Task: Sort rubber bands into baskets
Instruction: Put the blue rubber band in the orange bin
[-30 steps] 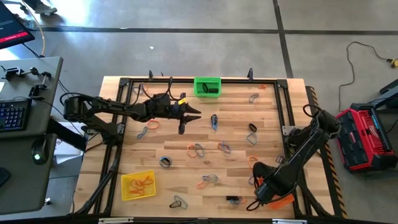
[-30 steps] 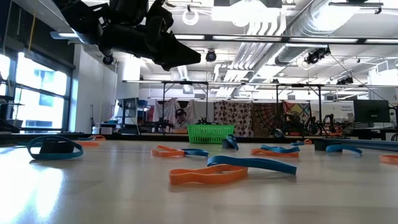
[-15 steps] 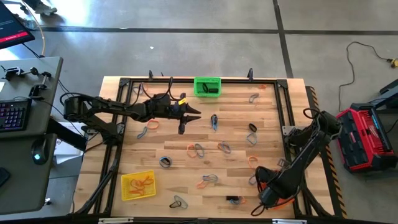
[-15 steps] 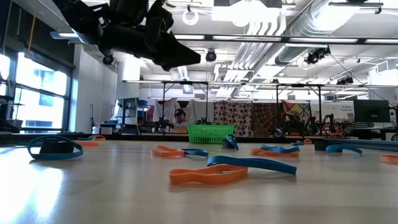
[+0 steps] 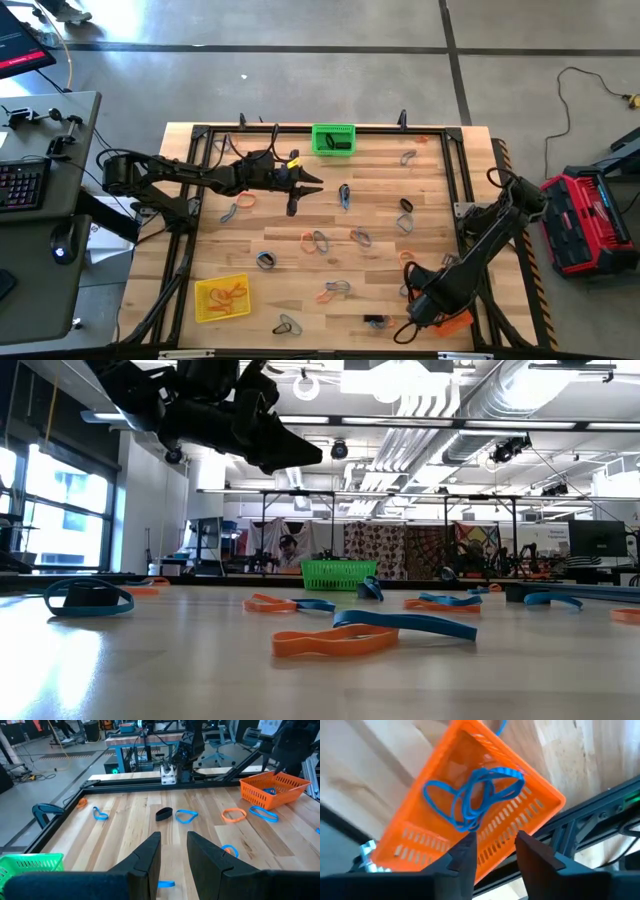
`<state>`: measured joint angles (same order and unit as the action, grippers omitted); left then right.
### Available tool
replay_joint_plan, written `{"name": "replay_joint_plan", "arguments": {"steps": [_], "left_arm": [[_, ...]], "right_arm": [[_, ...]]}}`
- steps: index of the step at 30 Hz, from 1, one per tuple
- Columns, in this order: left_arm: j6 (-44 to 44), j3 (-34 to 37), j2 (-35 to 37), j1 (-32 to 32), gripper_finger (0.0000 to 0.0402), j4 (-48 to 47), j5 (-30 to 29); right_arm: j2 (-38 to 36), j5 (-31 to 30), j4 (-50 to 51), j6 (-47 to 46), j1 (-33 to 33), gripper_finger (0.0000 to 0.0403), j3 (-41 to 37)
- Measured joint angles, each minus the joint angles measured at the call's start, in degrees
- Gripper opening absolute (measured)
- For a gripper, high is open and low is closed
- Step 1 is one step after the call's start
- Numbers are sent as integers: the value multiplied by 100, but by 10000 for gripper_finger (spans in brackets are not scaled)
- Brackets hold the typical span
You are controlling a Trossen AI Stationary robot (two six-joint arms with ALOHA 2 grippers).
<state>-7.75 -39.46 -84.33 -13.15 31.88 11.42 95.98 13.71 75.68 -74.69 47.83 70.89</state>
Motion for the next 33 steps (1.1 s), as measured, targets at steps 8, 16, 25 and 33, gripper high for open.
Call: {"name": "replay_joint_plan", "arguments": {"steps": [8, 16, 25, 33], "left_arm": [[0, 0, 0, -6, 85, -9, -20], [192, 0, 1, -33, 74, -16, -11], [-10, 0, 69, -33, 12, -273, 9], [-405, -2, 757, -25, 1, -1329, 13]], "right_arm": [[-2, -206, 436, -112, -108, 106, 544], [-91, -1169, 360, 1025, -743, 7, 706], [-563, -2774, -140, 3500, -1984, 1, 704], [-798, -3236, -867, 5251, -2868, 0, 704]]}}
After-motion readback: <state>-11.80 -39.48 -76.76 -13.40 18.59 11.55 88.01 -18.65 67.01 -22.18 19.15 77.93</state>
